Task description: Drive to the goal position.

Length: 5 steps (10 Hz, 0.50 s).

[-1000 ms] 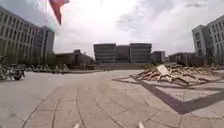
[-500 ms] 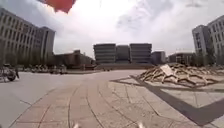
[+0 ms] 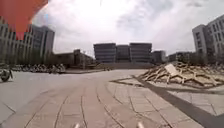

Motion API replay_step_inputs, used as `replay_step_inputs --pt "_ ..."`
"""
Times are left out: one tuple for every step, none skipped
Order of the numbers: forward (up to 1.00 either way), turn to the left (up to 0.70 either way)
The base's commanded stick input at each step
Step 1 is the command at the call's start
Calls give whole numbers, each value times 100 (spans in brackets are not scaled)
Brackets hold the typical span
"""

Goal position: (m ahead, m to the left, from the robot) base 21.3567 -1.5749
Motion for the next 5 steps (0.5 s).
replay_step_inputs --pt "70 0" --pt "70 0" --pt "70 -2" --pt "70 -8" --pt "70 -11"
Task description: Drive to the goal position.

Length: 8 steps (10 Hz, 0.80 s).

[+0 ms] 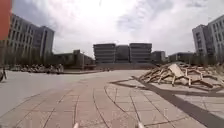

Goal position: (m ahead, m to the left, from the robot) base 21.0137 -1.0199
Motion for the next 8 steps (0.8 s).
replay_step_inputs --pt "70 -13" --pt "70 -13" --pt "70 -13" --pt "70 -13" --pt "70 -13" --pt "70 -6" --pt "70 0" --pt "70 0"
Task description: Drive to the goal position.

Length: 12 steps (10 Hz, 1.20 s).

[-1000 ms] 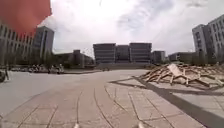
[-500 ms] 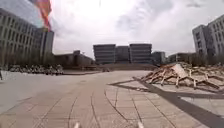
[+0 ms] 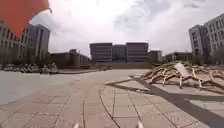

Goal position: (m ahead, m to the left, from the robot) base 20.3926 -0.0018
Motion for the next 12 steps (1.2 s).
replay_step_inputs --pt "70 0" --pt "70 0" --pt "70 0" --pt "70 0" --pt "70 0" --pt "70 0" --pt "70 0" --pt "70 0" --pt "70 0" --pt "70 0" --pt "70 0" --pt "70 0"
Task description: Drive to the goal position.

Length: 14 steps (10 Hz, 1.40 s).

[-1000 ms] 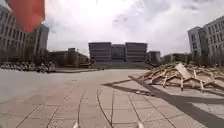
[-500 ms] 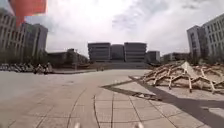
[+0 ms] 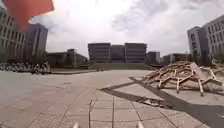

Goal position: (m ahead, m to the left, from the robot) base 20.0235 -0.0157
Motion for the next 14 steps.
replay_step_inputs --pt "70 0" --pt "70 0" --pt "70 0" --pt "70 0" --pt "70 0" --pt "70 0" --pt "70 0" --pt "70 0" --pt "70 0" --pt "70 0" --pt "70 0" --pt "70 0" --pt "70 0" --pt "70 0"
